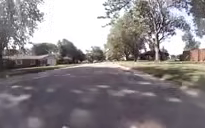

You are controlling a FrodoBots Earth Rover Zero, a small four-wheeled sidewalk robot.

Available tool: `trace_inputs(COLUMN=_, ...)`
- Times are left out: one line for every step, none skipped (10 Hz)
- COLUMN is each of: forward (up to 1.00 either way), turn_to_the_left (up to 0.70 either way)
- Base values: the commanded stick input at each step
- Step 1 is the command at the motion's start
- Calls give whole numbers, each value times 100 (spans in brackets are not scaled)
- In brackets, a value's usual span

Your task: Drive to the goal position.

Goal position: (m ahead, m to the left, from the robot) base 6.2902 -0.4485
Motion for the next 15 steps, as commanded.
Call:
trace_inputs(forward=69, turn_to_the_left=3)
trace_inputs(forward=69, turn_to_the_left=3)
trace_inputs(forward=69, turn_to_the_left=3)
trace_inputs(forward=69, turn_to_the_left=3)
trace_inputs(forward=69, turn_to_the_left=3)
trace_inputs(forward=69, turn_to_the_left=3)
trace_inputs(forward=69, turn_to_the_left=3)
trace_inputs(forward=69, turn_to_the_left=3)
trace_inputs(forward=69, turn_to_the_left=3)
trace_inputs(forward=69, turn_to_the_left=3)
trace_inputs(forward=69, turn_to_the_left=3)
trace_inputs(forward=69, turn_to_the_left=3)
trace_inputs(forward=69, turn_to_the_left=3)
trace_inputs(forward=69, turn_to_the_left=3)
trace_inputs(forward=69, turn_to_the_left=3)
